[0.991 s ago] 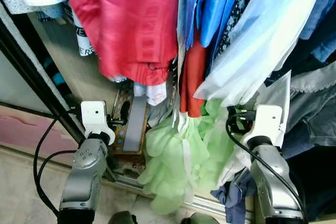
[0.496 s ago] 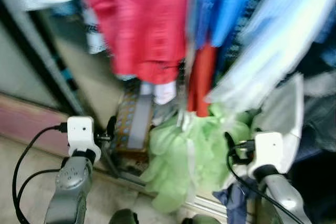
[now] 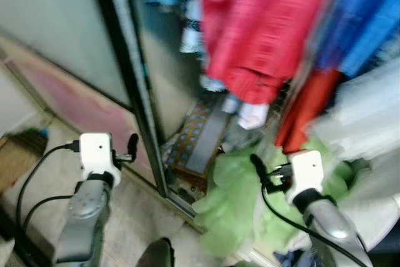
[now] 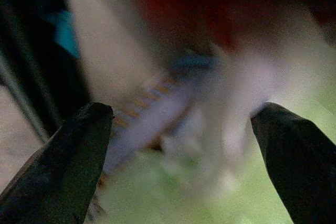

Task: Clean up the room

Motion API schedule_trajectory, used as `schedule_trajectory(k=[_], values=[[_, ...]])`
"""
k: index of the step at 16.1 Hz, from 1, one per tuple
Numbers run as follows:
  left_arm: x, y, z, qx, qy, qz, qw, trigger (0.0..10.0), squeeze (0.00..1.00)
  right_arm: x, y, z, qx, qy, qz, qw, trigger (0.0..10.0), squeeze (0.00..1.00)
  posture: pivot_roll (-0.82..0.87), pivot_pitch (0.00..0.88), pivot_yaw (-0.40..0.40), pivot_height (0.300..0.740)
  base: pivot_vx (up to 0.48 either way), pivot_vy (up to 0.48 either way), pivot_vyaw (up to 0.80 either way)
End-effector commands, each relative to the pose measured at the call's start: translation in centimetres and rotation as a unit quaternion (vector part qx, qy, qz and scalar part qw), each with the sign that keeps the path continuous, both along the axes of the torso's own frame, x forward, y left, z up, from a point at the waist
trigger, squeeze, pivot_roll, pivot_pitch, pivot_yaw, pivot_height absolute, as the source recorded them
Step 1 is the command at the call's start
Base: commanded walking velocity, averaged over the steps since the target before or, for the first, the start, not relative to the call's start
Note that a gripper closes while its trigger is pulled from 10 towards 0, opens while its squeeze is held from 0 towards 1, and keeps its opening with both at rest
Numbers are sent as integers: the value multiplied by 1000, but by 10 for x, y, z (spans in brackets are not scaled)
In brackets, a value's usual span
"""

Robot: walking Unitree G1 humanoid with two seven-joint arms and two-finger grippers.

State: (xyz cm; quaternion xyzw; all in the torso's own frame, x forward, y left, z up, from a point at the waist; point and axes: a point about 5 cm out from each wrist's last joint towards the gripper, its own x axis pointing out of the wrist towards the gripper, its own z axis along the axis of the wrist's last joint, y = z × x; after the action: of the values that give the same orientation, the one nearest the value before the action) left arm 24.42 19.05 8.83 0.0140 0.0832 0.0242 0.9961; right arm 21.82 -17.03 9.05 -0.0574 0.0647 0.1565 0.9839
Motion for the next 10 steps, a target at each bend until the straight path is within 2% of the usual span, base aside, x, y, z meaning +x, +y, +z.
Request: schedule_trajectory(k=[1,3,4,5,6,7,8,9,10], values=[[2,0,2,-2,-1,6,1000,10000,0,2,3,3,11,-6,17,1000,10000,0,5,86,-24,740,0,0,800],[5,0,3,2,-2,23,1000,10000,0,2,7,3,14,6,48,999,10000,0,4,90,-27,740,0,0,800],[2,7,6,48,8,77,996,10000,0,2,9,2,21,18,70,997,10000,0,2,92,-22,740,0,0,800],[-3,12,11,74,17,117,990,10000,0,2,9,2,19,18,72,997,10000,0,1,93,-21,740,0,0,800],[-10,10,23,92,6,123,988,10000,0,1,7,2,15,19,69,997,10000,0,6,94,-21,740,0,0,800],[-15,12,33,91,-2,131,987,10000,0,1,6,1,17,23,60,998,10000,0,13,96,-22,740,0,0,800],[-15,10,45,83,7,128,988,10000,0,0,5,-1,19,28,58,998,10000,0,20,98,-24,740,0,0,800],[-12,5,54,93,0,119,989,10000,0,0,5,-1,15,28,64,997,10000,0,24,97,-24,740,0,0,800],[-4,-12,73,113,-33,67,991,10000,0,0,6,-2,12,26,67,997,10000,0,32,95,-26,740,0,0,800]])
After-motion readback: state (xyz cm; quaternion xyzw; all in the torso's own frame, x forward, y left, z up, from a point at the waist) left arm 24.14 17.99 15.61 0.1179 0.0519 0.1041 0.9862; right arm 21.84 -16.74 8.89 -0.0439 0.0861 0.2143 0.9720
